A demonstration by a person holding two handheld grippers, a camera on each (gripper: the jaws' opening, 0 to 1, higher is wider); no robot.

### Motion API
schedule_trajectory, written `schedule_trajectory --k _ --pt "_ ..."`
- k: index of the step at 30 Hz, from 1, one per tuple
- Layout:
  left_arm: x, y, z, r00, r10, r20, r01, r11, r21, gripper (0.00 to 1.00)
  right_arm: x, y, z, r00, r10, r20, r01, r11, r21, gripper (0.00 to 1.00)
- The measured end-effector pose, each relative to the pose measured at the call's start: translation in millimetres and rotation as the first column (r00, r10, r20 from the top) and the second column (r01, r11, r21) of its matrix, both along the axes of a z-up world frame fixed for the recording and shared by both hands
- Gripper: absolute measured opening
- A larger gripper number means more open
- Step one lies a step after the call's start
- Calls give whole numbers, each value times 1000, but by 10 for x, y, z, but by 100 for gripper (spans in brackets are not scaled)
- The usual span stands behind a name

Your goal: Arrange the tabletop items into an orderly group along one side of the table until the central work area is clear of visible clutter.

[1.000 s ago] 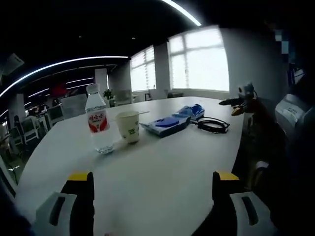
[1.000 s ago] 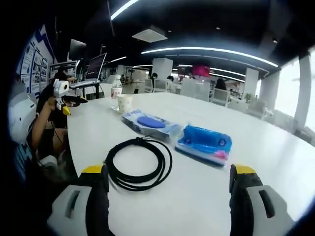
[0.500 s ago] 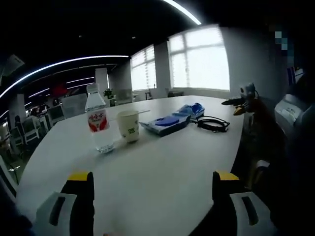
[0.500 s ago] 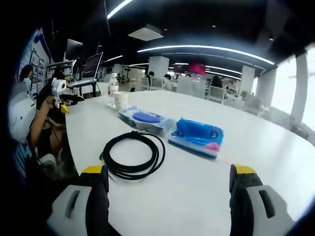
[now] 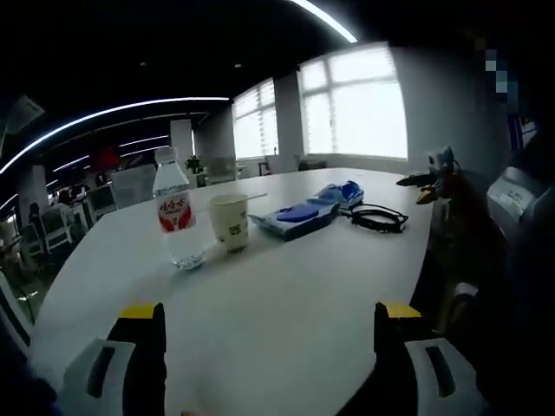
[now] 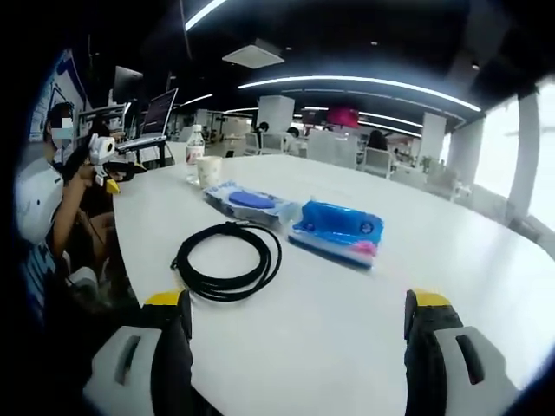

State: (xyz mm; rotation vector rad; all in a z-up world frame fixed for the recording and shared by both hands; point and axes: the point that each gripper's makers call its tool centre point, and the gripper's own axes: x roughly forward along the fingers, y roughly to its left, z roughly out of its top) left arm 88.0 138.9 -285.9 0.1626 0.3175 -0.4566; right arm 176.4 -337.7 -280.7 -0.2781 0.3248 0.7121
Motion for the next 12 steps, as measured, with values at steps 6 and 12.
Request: schedule_trajectory --k 6,12 --pt "-2 8 -33 1000 15 -12 -15 1000 11 100 -19 -8 -41 1000 10 -12 -10 1000 -15 100" --pt "-14 -27 -32 1000 10 -11 -10 1000 11 100 -31 -18 -77 1000 18 -23 -19 1000 -23 100"
